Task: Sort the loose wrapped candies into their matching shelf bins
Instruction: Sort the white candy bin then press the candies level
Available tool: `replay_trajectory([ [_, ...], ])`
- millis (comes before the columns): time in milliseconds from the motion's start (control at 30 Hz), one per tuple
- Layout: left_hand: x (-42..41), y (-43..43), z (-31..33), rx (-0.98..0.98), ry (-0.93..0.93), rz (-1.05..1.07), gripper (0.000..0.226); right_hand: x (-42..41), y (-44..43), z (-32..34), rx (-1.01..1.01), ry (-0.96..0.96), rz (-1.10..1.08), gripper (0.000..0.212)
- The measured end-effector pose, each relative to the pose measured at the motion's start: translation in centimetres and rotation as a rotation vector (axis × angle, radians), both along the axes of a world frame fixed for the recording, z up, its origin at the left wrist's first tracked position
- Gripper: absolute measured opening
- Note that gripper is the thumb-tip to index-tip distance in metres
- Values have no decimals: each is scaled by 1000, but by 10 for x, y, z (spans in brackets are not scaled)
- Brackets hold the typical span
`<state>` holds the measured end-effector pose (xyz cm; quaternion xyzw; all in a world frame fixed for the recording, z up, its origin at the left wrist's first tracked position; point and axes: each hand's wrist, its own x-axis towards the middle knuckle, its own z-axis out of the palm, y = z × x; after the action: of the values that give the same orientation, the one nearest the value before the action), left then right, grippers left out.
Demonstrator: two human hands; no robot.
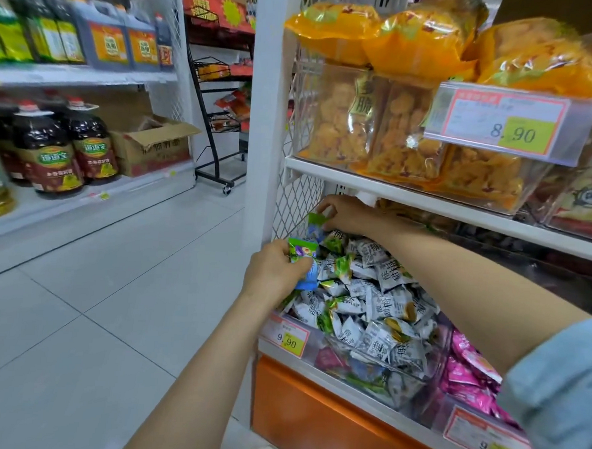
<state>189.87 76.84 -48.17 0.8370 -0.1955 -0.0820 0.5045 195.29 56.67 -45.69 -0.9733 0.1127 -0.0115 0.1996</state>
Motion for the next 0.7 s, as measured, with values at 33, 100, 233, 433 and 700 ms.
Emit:
replay_trajectory([
  [33,1,0,0,3,-4,3,17,0,0,0,5,-39,-12,38],
  [100,2,1,1,-11,-2,10,15,0,1,0,54,-119,-35,31],
  [233,1,5,2,-68,97,13,23,-15,6,8,323,-282,-71,10],
  [433,-5,7,8,-134,144,-2,22,-79,19,28,659,-366,-58,43],
  [700,-19,-2,16,-403,252,-89,24,-113,39,21,606,-371,123,17],
])
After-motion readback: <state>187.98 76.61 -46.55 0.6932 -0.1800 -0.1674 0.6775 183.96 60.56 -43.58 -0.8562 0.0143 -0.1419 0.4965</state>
